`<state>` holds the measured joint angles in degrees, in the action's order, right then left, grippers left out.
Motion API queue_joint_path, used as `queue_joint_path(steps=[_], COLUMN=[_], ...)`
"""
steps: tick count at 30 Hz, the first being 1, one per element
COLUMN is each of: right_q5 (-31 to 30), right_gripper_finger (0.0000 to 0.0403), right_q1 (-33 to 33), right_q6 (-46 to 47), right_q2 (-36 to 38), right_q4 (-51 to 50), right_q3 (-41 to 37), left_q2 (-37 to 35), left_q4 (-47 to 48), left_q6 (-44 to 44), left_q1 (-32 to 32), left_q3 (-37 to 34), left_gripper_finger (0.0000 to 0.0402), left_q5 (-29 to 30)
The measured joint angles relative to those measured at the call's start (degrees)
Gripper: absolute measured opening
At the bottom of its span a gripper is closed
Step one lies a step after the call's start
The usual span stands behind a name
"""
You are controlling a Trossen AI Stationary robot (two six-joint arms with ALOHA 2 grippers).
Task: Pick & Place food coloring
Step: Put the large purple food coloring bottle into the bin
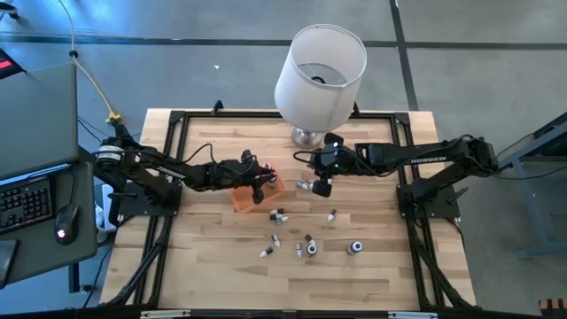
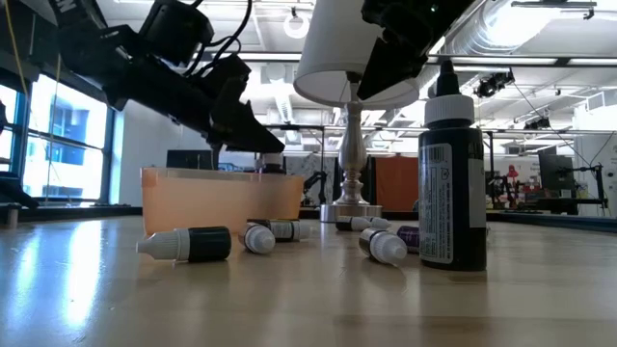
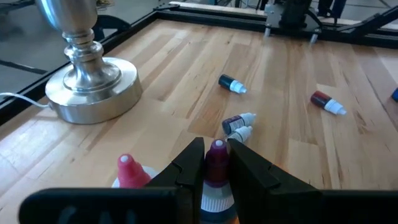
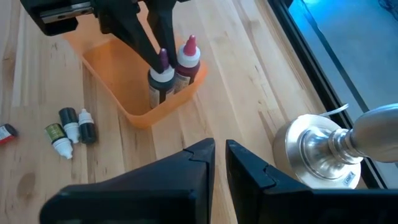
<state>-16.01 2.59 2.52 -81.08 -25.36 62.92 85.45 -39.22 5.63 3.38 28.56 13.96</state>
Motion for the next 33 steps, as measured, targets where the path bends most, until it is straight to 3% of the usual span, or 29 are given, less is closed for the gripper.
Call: queue_joint_path(steps=[12,28,33], right_q5=[-0.13,-0.13,-0.13], right_gripper_finger=[0.0032,0.0032,0.0032], right_q1=[0.00,0.00,0.00], right_q6=[0.00,0.00,0.00], right_q2=[0.00,0.00,0.00], right_q4=[0.00,0.00,0.00], right_q3=[0.00,0.00,0.00], left_q2=[0.00,-0.02,-0.04], left_q4=[-0.11,-0.13,-0.22], left_q6=[-8.29,-5.39,-5.38], left_q1=[0.00,0.00,0.00], left_q3=[0.00,0.00,0.00], left_gripper_finger=[0.0058,0.0059,0.0091], left_q5=[0.04,-1.57,-1.53])
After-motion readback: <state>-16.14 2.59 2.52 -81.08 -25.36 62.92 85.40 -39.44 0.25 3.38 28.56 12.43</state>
